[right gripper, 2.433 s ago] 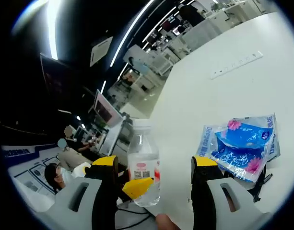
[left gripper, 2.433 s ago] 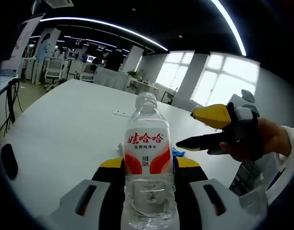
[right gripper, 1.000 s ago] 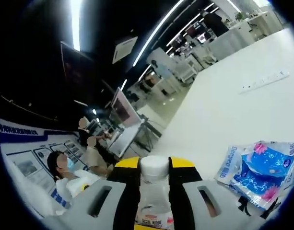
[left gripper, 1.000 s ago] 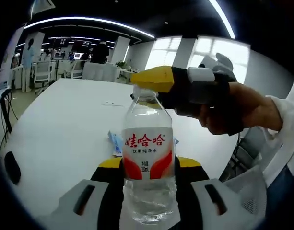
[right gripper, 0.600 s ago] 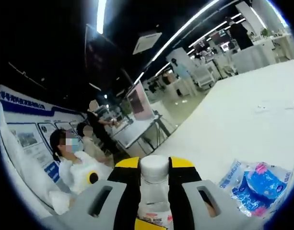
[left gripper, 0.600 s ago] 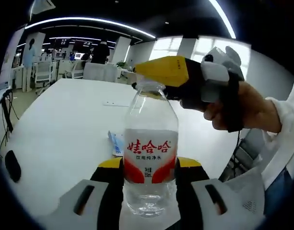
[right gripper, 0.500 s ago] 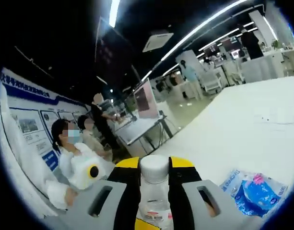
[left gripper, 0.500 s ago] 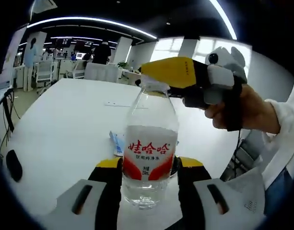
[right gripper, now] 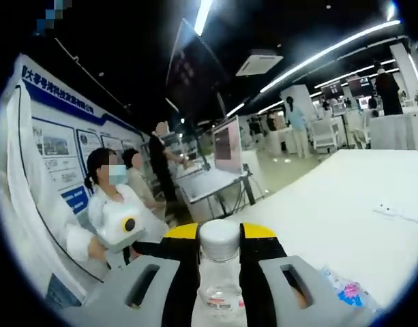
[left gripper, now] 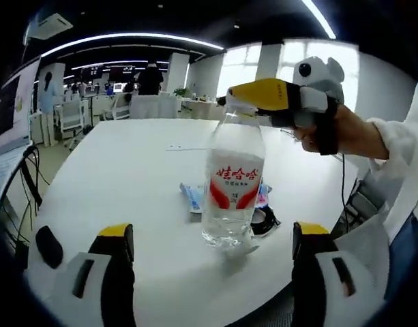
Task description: Arrange the tabletop items into an orderly group along one side of the table until the central work area is clear of visible clutter.
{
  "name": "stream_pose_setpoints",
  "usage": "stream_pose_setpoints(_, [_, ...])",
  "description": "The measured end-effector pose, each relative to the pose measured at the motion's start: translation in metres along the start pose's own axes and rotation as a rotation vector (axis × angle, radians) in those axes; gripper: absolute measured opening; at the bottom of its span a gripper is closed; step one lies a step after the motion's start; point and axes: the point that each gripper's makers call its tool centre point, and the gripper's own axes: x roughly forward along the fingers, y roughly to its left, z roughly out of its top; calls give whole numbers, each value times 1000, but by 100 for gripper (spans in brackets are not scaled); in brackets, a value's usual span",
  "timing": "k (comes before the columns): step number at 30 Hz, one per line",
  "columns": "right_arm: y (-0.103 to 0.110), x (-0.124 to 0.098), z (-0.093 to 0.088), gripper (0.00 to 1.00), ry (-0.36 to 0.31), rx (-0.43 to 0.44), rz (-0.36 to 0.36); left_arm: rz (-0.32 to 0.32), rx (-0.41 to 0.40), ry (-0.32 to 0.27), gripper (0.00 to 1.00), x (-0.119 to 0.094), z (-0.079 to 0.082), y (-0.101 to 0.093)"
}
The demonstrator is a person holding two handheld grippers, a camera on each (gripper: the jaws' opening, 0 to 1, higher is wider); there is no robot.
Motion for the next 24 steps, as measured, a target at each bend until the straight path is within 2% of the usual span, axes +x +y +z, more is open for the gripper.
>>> stream_pose_setpoints(2, [-2, 0, 0, 18, 0, -4, 1, 2, 20, -21, 100, -4, 0, 1])
stream_pose_setpoints(5, [-5, -1, 0, 18, -5, 3, 0, -8, 21, -9, 100, -7, -10, 2])
stream_pose_setpoints(8, [-5, 0, 3, 18, -11, -10, 8, -12, 56, -15, 100, -7, -16, 3])
stream_pose_setpoints(10, [-7, 1, 4, 18, -13, -9, 10, 17, 104, -79, 100, -8, -10, 11])
stream_pose_setpoints(14, [-11, 4, 6, 18, -8, -19, 12, 19, 92, -118, 100, -12, -6, 13])
stream_pose_setpoints(16, [-14, 5, 5, 18, 0, -26, 10, -7, 138, -191, 100, -12, 6, 7])
stream_pose_setpoints(17, [-15, 6, 5, 18, 4, -27, 9, -5, 150, -203, 100, -13, 7, 7])
stream_pose_setpoints(19, [-20, 7, 4, 18, 14, -29, 6, 33, 192, -301, 100, -17, 20, 13])
stream_pose_setpoints(20, [-22, 7, 4, 18, 19, -28, 4, 45, 180, -328, 100, -18, 24, 15])
stream_pose_setpoints(23, [-29, 7, 4, 18, 22, -20, 1, 50, 63, -283, 100, -10, 17, 26])
stream_pose_setpoints(24, [-31, 8, 4, 18, 22, -16, -1, 64, 48, -186, 100, -5, 2, 31])
